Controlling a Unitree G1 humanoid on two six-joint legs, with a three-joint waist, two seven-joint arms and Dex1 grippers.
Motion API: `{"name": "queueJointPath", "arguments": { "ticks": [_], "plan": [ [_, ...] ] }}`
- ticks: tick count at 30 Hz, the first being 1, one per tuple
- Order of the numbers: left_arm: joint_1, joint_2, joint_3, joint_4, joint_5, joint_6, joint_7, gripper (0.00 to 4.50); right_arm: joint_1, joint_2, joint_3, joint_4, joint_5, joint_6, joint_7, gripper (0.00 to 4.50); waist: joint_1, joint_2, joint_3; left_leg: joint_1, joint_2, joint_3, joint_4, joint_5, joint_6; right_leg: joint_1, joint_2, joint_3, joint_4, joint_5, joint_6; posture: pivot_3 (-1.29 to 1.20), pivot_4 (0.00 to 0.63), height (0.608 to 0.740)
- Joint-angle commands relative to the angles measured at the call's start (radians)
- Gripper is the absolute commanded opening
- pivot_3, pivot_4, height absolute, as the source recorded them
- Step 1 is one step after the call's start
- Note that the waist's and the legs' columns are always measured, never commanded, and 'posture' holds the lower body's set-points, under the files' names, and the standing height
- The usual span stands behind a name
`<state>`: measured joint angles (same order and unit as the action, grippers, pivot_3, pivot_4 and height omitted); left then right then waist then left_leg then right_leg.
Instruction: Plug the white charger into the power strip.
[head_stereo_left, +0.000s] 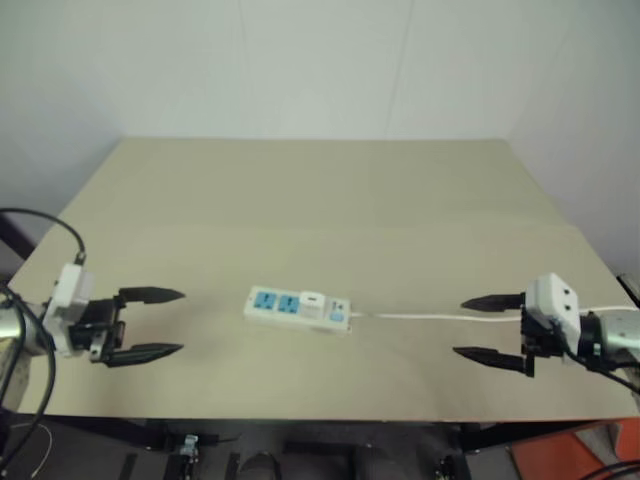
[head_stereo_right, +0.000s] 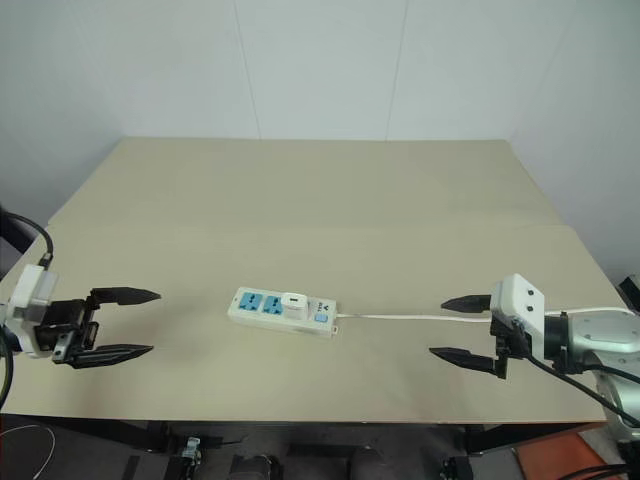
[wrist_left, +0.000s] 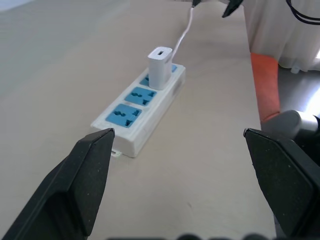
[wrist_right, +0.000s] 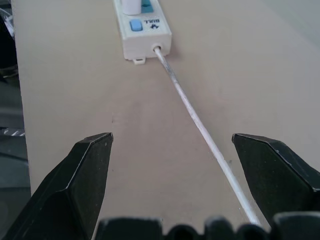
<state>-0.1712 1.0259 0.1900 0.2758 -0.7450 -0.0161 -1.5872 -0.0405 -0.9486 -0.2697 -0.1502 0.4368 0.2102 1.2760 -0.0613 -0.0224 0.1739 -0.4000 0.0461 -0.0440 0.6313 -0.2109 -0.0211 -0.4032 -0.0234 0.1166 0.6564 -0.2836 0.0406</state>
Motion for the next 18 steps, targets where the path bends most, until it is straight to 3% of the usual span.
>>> {"name": "queueJointPath", "arguments": {
  "ticks": [1, 18],
  "plan": [
    [-0.019, -0.016, 0.032, -0.031, 0.024, 0.018, 0.001, 4.50, 0.018, -0.017, -0.063, -0.050, 0.023, 0.013, -0.025, 4.47, 0.000, 0.000, 0.000, 0.000, 0.000, 0.000, 0.000, 0.000, 0.000, 0.000, 0.000, 0.000, 0.000, 0.000, 0.000, 0.00, 0.150, 0.740],
    [-0.144, -0.082, 0.021, 0.034, 0.124, 0.028, -0.027, 4.50, 0.164, -0.023, -0.127, -0.111, -0.005, 0.019, -0.081, 4.47, 0.007, 0.000, 0.000, 0.000, 0.000, 0.002, 0.001, 0.000, 0.000, 0.000, 0.000, 0.002, 0.000, 0.000, 0.000, 0.00, 0.150, 0.740]
  ]
}}
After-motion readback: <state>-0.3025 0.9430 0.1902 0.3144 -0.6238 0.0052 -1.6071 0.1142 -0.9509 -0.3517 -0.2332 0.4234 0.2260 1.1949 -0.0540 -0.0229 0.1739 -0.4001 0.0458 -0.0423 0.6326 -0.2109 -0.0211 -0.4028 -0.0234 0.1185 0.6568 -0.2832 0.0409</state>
